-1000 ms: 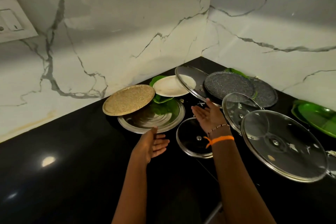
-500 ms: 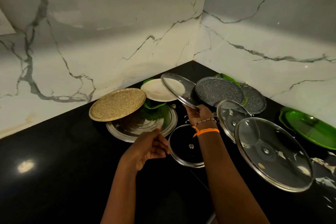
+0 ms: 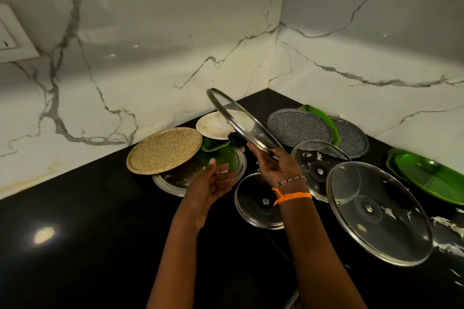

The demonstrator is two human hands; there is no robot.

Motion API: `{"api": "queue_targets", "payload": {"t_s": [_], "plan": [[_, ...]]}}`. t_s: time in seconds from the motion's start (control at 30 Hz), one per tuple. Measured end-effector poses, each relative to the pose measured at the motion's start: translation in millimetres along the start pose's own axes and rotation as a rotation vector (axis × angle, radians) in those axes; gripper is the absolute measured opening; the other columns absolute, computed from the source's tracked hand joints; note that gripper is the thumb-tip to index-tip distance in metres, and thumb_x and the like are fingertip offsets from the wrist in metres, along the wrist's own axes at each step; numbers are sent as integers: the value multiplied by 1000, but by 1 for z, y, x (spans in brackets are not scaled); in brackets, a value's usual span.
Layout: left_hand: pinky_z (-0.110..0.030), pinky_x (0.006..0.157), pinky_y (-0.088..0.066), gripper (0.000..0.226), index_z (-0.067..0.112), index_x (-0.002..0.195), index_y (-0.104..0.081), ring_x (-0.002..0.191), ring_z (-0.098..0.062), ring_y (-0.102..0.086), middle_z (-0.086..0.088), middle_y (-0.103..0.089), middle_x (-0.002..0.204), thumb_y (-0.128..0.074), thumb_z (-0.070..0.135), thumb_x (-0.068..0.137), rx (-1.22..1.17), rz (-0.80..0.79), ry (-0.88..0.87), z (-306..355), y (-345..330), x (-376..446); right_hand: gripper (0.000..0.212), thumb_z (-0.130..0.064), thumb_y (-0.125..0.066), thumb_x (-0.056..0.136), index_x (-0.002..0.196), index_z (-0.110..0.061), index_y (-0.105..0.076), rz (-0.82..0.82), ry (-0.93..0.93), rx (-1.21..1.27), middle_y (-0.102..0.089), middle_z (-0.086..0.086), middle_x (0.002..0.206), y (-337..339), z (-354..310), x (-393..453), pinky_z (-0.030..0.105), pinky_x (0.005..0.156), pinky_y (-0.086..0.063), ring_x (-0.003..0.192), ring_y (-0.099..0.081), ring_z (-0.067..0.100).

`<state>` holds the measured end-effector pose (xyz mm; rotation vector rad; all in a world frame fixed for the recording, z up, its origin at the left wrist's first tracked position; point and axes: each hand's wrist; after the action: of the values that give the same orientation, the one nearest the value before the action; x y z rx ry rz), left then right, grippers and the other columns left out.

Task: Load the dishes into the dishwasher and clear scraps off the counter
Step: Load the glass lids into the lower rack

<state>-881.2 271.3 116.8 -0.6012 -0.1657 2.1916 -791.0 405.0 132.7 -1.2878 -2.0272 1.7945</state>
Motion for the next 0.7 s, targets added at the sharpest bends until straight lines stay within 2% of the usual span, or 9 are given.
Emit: {"api": "queue_targets", "payload": {"t_s": [0.13,0.2,0.27,0.3,0.37,0.47,0.57,0.63,0.7], "plan": [[-26,73,-56,46,9,121,-54,95,-19,-65,-11,-64,115,-43,44,92,-59,10,-79,6,-15,-9,45,3,-33,93,137,11,-33,-46,-7,-65,-40,31,139,10,4,-14,46,55,-56,130,-38,45],[-28,77,-53,52,13,123,-53,98,-20,-66,-9,-63,118,-47,49,86,-82,-17,-126,6,-23,-15,39,1,-36,94,132,8,-42,-59,-7,-77,-49,30,131,16,4,-24,44,50,-57,123,-47,43],[-32,83,-52,43,20,115,-57,99,-21,-65,-7,-66,112,-46,49,86,-108,-39,-177,9,-32,-21,24,0,-38,93,110,6,-54,-63,-2,-111,-66,23,102,23,4,-37,43,50,-57,93,-66,36],[-34,85,-52,35,22,110,-58,99,-22,-65,-6,-67,108,-47,47,88,-139,-23,-189,11,-38,-23,19,0,-38,93,99,4,-56,-62,0,-150,-70,21,86,27,2,-44,42,51,-58,76,-70,32],[-35,83,-54,30,18,116,-56,95,-21,-65,-7,-67,104,-53,34,91,-231,44,-182,11,-49,-27,19,0,-39,92,91,2,-57,-57,3,-262,-71,16,73,36,-6,-57,38,54,-58,63,-70,25],[-30,71,-56,40,4,125,-51,87,-23,-65,-13,-65,105,-47,3,85,-338,53,-136,1,-60,-33,19,-10,-41,95,97,-2,-58,-95,16,-447,-73,9,76,52,-19,-77,30,55,-59,65,-71,18],[-30,74,-57,44,-1,126,-47,88,-26,-64,-18,-60,113,-42,-3,83,-380,41,-121,-15,-71,-42,38,-38,-37,96,108,-9,-59,-134,-46,-564,-74,5,82,77,-30,-97,31,60,-59,68,-71,17],[-33,80,-55,39,0,123,-46,89,-29,-64,-19,-60,113,-43,-3,84,-361,33,-136,-24,-83,-51,55,-56,-35,91,106,-9,-59,-52,-87,-547,-73,9,84,99,-38,-108,33,64,-59,71,-70,20],[-34,80,-55,40,-2,126,-44,88,-31,-63,-18,-62,106,-43,-4,85,-342,21,-168,-30,-94,-59,60,-61,-44,85,104,-5,-54,101,-60,-398,-69,16,91,122,-45,-112,40,69,-56,78,-66,27]]}}
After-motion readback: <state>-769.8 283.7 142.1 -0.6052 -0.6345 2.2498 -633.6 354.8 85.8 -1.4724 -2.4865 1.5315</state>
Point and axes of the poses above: each hand's wrist, its own x-axis towards the middle knuckle, its own y-axis out of the back of the hand, z = x × y
